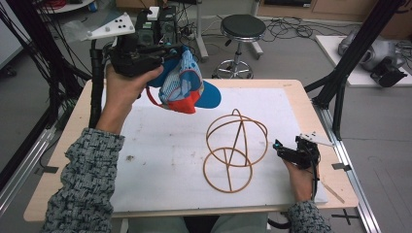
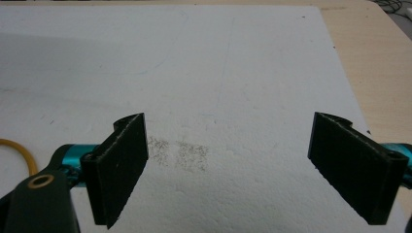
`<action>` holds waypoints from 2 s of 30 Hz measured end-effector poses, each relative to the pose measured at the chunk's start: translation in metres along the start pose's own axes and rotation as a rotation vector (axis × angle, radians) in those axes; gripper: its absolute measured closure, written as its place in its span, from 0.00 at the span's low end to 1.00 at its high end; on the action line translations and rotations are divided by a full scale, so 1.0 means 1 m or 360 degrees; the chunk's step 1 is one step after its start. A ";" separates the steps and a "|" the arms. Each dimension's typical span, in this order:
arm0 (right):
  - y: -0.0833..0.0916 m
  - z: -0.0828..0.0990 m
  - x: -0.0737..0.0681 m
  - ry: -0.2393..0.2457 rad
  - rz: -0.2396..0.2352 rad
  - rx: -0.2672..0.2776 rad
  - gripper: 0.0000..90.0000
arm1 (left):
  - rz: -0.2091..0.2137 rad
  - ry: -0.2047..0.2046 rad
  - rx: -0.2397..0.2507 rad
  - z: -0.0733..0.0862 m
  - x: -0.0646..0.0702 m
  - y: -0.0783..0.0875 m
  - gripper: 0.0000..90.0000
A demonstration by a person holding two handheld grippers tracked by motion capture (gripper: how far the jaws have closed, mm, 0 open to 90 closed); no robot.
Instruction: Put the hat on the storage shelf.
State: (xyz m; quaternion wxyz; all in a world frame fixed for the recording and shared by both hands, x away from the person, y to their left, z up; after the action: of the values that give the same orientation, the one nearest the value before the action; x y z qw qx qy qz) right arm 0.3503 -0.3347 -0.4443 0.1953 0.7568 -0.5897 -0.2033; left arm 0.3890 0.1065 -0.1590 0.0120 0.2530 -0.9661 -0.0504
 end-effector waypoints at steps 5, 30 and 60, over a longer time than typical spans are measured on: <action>0.000 0.000 0.000 0.0008 0.0001 -0.0001 0.15 | 0.0024 -0.0028 -0.0005 -0.011 0.012 -0.010 1.00; -0.002 0.001 0.000 0.0021 -0.0007 -0.0032 0.15 | 0.0230 -0.0049 -0.0014 -0.029 0.054 -0.044 1.00; -0.004 0.002 0.000 0.0031 -0.0021 -0.0062 0.15 | 0.0447 -0.0001 -0.0089 -0.020 0.078 -0.065 1.00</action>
State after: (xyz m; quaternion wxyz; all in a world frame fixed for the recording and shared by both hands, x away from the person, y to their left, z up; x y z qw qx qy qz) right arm 0.3525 -0.3343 -0.4481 0.2145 0.7587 -0.5787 -0.2085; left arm 0.3536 0.0095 -0.1460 0.0258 0.1150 -0.9902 -0.0753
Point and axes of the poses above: each handheld gripper's, and its own axes: y roughly backward along the jaws, z roughly out of its underside, x roughly to its right, the point moved 3 cm from there along -y, roughly forward along the jaws, and after that the axes turned 4 degrees about -x, right-handed, at the moved point
